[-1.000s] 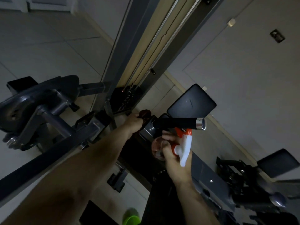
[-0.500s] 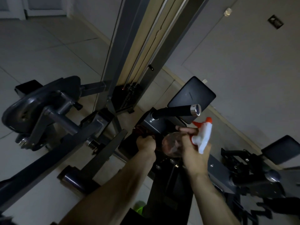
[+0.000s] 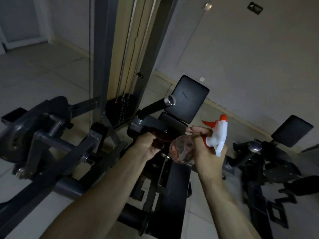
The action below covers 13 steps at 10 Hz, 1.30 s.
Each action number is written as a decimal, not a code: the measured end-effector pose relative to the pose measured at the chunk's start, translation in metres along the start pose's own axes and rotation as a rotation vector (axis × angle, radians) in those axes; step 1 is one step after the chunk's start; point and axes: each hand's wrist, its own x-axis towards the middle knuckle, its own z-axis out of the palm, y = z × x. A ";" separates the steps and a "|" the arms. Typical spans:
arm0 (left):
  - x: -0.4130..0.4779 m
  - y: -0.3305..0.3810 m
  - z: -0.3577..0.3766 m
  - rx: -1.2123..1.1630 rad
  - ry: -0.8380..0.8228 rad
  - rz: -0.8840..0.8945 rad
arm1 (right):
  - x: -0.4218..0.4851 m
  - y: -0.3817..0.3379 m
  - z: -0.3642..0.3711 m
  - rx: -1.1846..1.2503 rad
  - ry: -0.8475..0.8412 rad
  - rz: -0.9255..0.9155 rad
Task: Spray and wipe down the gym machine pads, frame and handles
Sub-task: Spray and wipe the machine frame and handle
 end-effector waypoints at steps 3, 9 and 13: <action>-0.089 -0.066 0.025 0.174 0.096 0.461 | -0.044 0.010 -0.129 0.040 0.030 0.158; -0.139 -0.500 0.203 1.275 -0.159 0.102 | -0.181 0.160 -0.562 -0.119 0.183 0.366; 0.056 -0.493 0.344 0.558 -0.134 0.163 | 0.044 0.269 -0.576 -0.169 -0.326 0.445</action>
